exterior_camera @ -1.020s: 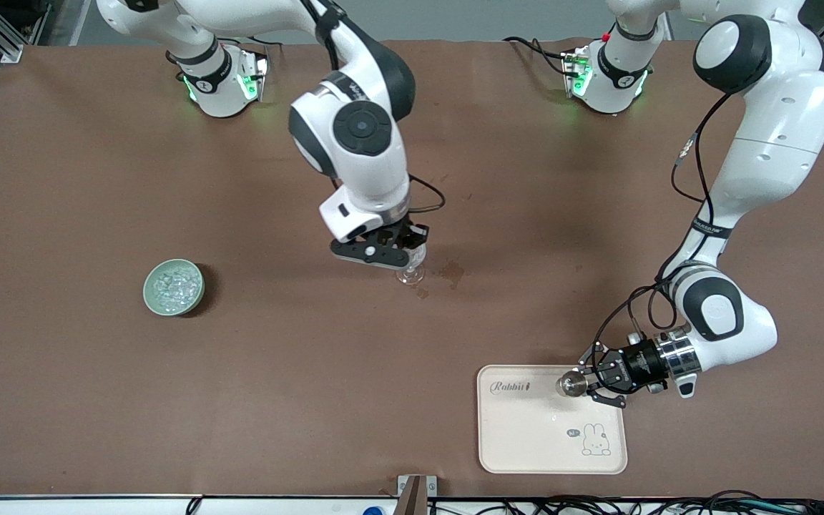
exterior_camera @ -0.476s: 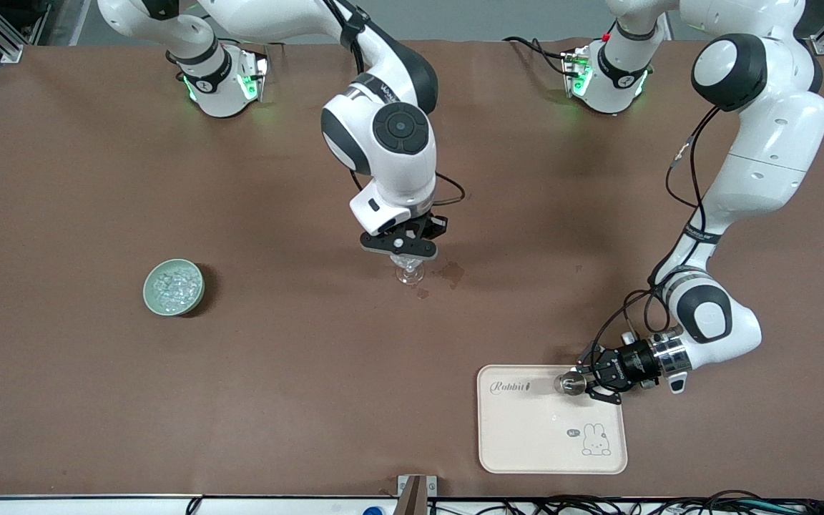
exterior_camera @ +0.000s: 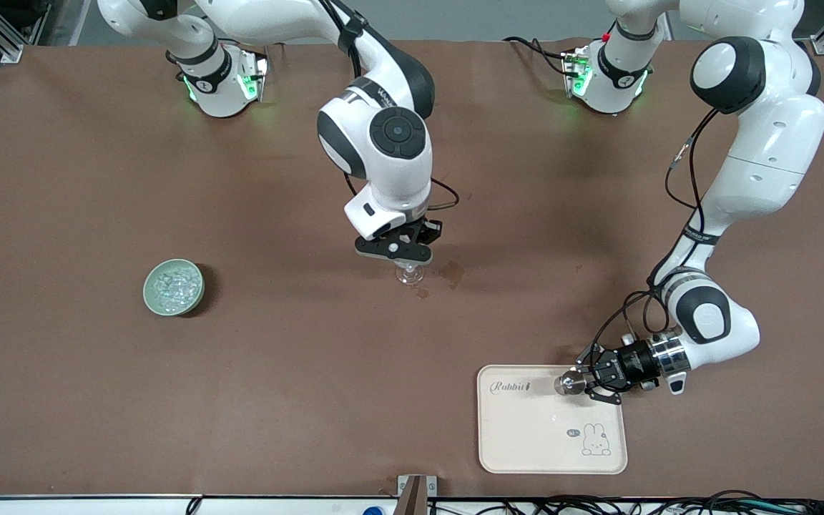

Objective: Pour wine and add ice with both arms
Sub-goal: 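Drop the ice cube into the glass while the left gripper lowers the jigger, then release the jigger on the tray while the right gripper withdraws from the glass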

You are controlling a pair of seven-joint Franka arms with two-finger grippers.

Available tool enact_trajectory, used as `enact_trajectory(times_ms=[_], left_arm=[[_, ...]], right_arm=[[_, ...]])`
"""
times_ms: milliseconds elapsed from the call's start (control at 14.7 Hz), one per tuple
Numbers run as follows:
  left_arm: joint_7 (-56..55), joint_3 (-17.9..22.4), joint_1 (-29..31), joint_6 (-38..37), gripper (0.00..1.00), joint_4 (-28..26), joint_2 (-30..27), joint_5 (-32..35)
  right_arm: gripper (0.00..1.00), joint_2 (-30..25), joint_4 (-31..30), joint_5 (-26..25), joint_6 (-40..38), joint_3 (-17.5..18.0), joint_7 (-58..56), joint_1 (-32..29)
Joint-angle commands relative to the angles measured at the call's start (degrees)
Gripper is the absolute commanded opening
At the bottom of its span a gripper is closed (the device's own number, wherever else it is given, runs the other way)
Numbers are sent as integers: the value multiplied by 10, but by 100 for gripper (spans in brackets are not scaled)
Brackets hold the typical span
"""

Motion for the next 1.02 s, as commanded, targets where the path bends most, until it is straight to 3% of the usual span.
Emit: enact_trajectory(times_ms=[0, 272, 408, 476, 680, 748, 952], left_arm=[[13, 1, 0, 0, 54, 11, 3, -12], [14, 2, 2, -1, 62, 9, -17, 28], [11, 2, 13, -3, 74, 8, -39, 93], [9, 2, 16, -3, 81, 5, -54, 135], [-24, 2, 19, -26, 85, 5, -100, 264], [-25, 1, 19, -44, 100, 5, -118, 327], [-25, 0, 21, -108, 100, 5, -163, 469]], right_arm=[[82, -5, -7, -12, -1, 1, -8, -2], [89, -6, -7, -19, -1, 0, -12, -9], [90, -12, -8, -18, -6, 0, -33, -25], [90, -18, -9, -17, -8, 0, -54, -37], [91, -72, -48, -17, -10, 1, -114, -89], [91, -93, -64, -17, -10, 1, -143, -110], [91, -157, -116, -16, -10, 1, -236, -185]])
